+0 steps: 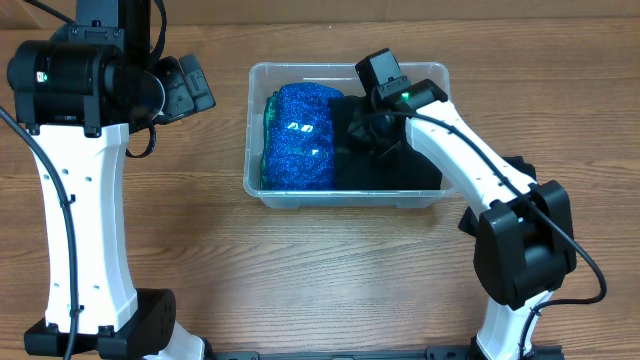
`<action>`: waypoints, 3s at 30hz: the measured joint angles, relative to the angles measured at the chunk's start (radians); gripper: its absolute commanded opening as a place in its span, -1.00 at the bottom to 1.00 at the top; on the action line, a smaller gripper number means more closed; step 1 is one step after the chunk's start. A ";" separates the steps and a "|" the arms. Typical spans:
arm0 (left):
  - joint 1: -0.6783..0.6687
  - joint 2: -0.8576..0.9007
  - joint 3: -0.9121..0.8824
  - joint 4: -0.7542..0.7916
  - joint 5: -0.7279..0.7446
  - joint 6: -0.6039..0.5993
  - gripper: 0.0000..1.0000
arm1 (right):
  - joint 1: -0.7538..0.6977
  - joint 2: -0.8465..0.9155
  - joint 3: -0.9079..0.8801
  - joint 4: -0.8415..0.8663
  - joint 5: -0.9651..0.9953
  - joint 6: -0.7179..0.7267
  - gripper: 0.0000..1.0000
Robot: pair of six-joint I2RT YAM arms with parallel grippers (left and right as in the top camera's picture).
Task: Pack container
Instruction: 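Place the second black garment on top in the bin, then grasp the remaining black garment with the right gripper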
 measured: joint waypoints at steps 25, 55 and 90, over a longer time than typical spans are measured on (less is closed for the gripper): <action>0.000 0.000 0.000 -0.001 0.000 0.000 1.00 | -0.607 -0.346 -0.235 -0.373 0.092 0.158 1.00; 0.000 0.000 0.000 0.000 0.000 0.000 1.00 | -0.696 -0.540 -0.537 -0.033 -0.195 -0.026 -0.53; 0.000 0.000 0.000 0.000 0.000 0.000 1.00 | -0.546 -0.283 -0.283 -0.261 0.133 0.066 1.00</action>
